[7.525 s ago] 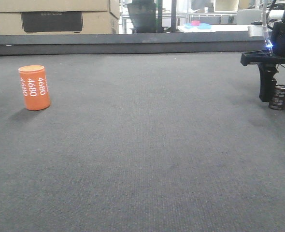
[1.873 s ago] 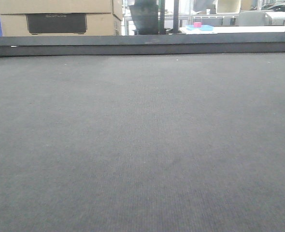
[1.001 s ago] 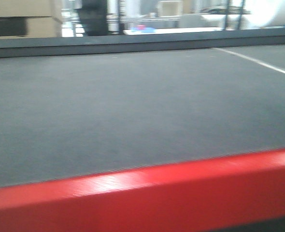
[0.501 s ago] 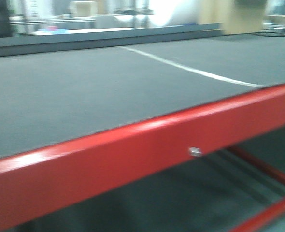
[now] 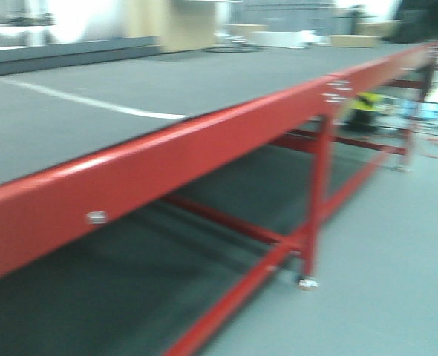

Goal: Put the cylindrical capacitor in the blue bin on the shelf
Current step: 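Hold both cylinders while the base drives away from the table, then hold both cylinders while the base drives up to the blue bin shelf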

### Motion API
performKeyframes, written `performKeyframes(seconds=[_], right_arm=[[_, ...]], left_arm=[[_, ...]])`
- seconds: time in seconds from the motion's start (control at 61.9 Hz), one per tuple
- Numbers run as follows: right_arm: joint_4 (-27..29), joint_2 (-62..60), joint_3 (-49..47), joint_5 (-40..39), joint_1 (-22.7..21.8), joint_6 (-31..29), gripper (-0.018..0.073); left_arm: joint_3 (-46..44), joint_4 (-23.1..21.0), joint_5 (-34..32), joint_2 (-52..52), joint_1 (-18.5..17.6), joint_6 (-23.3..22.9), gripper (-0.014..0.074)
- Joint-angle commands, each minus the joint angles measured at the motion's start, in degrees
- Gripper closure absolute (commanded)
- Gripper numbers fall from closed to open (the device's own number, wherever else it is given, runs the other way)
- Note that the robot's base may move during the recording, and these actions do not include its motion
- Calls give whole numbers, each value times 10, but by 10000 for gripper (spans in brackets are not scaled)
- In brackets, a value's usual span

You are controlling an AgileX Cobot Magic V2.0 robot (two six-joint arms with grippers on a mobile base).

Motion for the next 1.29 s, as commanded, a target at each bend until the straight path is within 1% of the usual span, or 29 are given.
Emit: performKeyframes(seconds=[0.0, 1.276], right_arm=[[-6, -3, 0, -14, -1, -1, 722], [-6, -3, 0, -14, -1, -1, 722]], left_arm=[[-1, -2, -16, -3, 1, -3, 708], [-1, -2, -16, -3, 1, -3, 708]])
